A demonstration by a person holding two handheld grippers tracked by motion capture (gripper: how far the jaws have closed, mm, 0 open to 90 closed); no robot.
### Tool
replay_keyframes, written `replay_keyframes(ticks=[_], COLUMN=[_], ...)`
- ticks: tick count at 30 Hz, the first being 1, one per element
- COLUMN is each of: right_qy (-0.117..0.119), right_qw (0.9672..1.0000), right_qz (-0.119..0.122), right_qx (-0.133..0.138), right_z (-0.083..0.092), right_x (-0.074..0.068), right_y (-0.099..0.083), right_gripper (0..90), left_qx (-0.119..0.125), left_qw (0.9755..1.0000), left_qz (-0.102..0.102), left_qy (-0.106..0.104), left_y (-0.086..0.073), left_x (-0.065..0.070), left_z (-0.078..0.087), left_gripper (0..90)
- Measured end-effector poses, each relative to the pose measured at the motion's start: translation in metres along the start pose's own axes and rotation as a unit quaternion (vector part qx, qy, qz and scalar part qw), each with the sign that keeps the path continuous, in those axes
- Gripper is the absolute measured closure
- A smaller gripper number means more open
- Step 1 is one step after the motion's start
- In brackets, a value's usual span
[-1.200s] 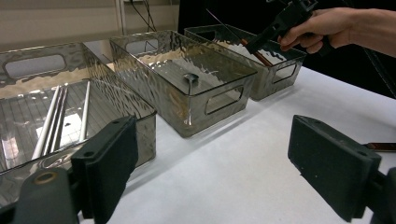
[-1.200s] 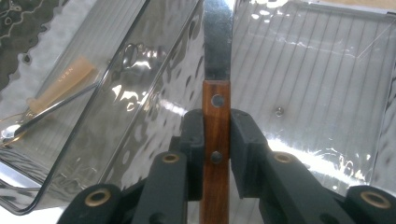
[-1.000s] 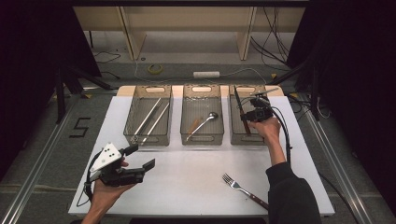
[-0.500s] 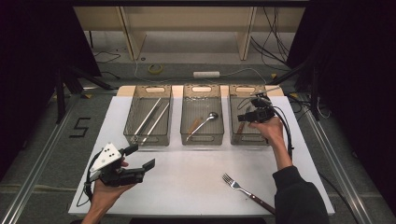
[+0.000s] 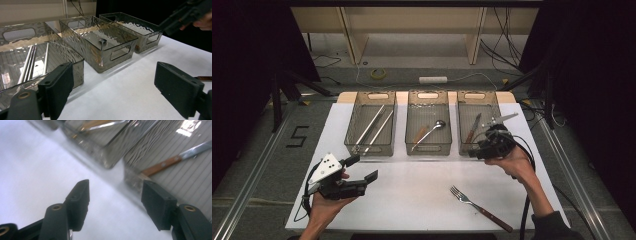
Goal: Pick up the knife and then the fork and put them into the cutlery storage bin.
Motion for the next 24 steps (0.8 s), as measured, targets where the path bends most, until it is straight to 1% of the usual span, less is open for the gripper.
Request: replay_keyframes(ticks=[2, 4, 6, 8, 10, 15, 21, 24], right_qy=[0.004, 0.015, 0.02, 0.03, 0.029, 0.037, 0.035, 0.03], right_qw=[1.0, 0.9998, 0.9997, 0.9995, 0.9992, 0.9984, 0.9965, 0.9955], right_qz=[0.005, 0.006, 0.015, 0.01, 0.014, 0.023, 0.035, 0.043], right_qx=[0.004, 0.012, -0.004, -0.007, -0.024, -0.037, -0.068, -0.079], right_z=[0.002, 0.004, 0.003, 0.001, -0.002, -0.003, -0.009, -0.011], right_x=[-0.007, -0.013, -0.018, -0.019, -0.022, -0.029, -0.039, -0.04], right_y=[-0.014, -0.026, -0.037, -0.043, -0.049, -0.061, -0.075, -0.081], right_gripper=[40.3, 40.7, 40.5, 40.4, 38.9, 38.0, 37.8, 37.8], left_qx=[-0.001, -0.001, -0.001, 0.002, 0.001, 0.001, 0.002, 0.001], left_qw=[1.0, 1.0, 1.0, 1.0, 1.0, 1.0, 1.0, 1.0], left_qz=[0.001, 0.0, 0.0, -0.001, -0.001, -0.001, 0.003, 0.004], left_qy=[0.0, 0.0, -0.001, -0.001, -0.001, -0.003, -0.006, -0.007], left_y=[0.0, 0.0, 0.0, 0.001, 0.001, 0.001, 0.0, 0.0], left_x=[0.0, 0.0, 0.001, 0.001, 0.001, 0.001, 0.001, 0.001], left_z=[-0.001, -0.001, -0.001, 0.0, 0.0, 0.001, 0.001, 0.001], left_gripper=[15.5, 15.5, 15.5, 15.5, 15.5, 15.5, 15.5, 15.5])
Point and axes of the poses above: each handheld gripper's, and its own axes: z roughly backward along the jaws, y roughly out of its top, x roughly to its right, the point moved 2 cm from there along -z, roughly forward along the jaws, and after that the axes turned 11 degrees about -x, right-handed, at the moved point
